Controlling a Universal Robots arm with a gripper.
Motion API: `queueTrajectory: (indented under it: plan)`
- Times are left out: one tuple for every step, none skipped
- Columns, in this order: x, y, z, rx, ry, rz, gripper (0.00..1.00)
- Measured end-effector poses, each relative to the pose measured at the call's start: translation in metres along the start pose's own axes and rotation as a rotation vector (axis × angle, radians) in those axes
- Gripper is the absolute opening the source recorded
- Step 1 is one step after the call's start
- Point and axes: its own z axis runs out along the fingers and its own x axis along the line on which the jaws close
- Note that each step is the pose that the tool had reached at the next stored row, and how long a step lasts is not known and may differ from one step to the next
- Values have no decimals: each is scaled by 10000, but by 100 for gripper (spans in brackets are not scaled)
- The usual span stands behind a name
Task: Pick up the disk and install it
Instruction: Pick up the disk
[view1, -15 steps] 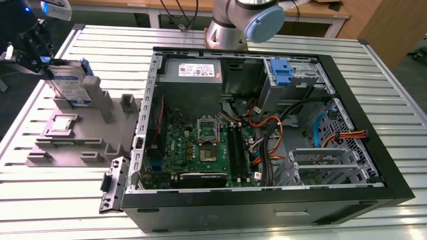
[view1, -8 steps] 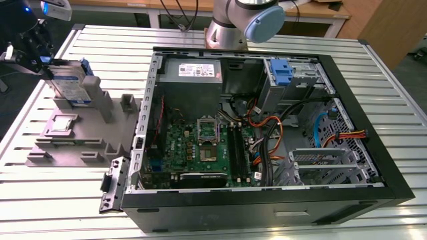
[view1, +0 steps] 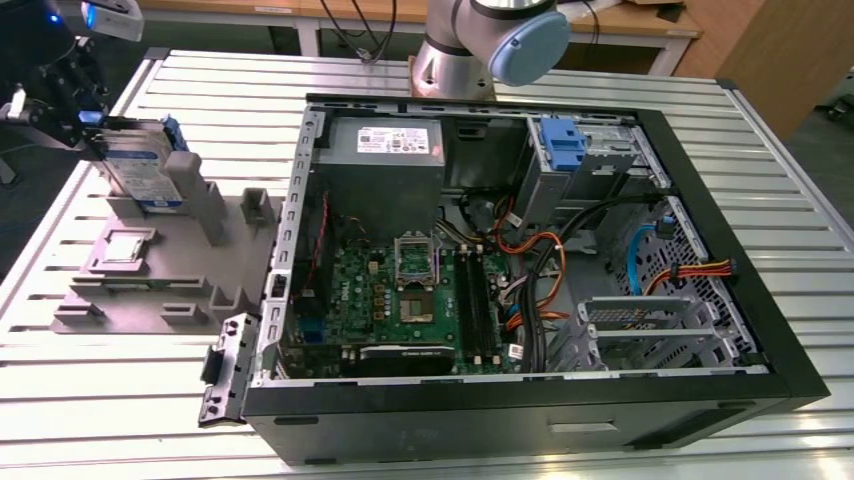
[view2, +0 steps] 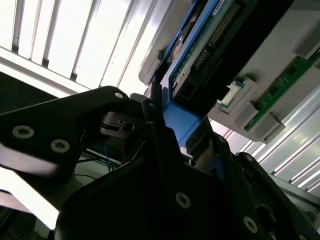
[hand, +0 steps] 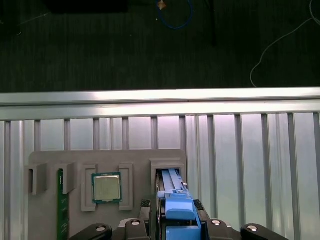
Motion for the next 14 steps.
queueTrajectory:
  plan:
    - [-3,0,-3,0,14,2,44]
    - [-4,0,-2,3,25,2,44]
    - [-7,0,-2,6,50,3,44]
    - [-9,0,-2,14,86,3,44]
    - [-11,0,-2,27,120,3,44]
    - [-12,-1,-1,41,152,3,44]
    - [-13,-1,1,59,184,4,44]
    - [-13,-2,2,61,188,3,44]
    - [-13,-2,2,61,188,2,44]
    - [-13,-2,2,61,189,2,44]
    - [-13,-2,2,61,189,3,44]
    - [-13,-3,2,61,188,3,44]
    - [-13,-2,2,61,189,3,44]
    - [-13,-2,2,61,189,3,44]
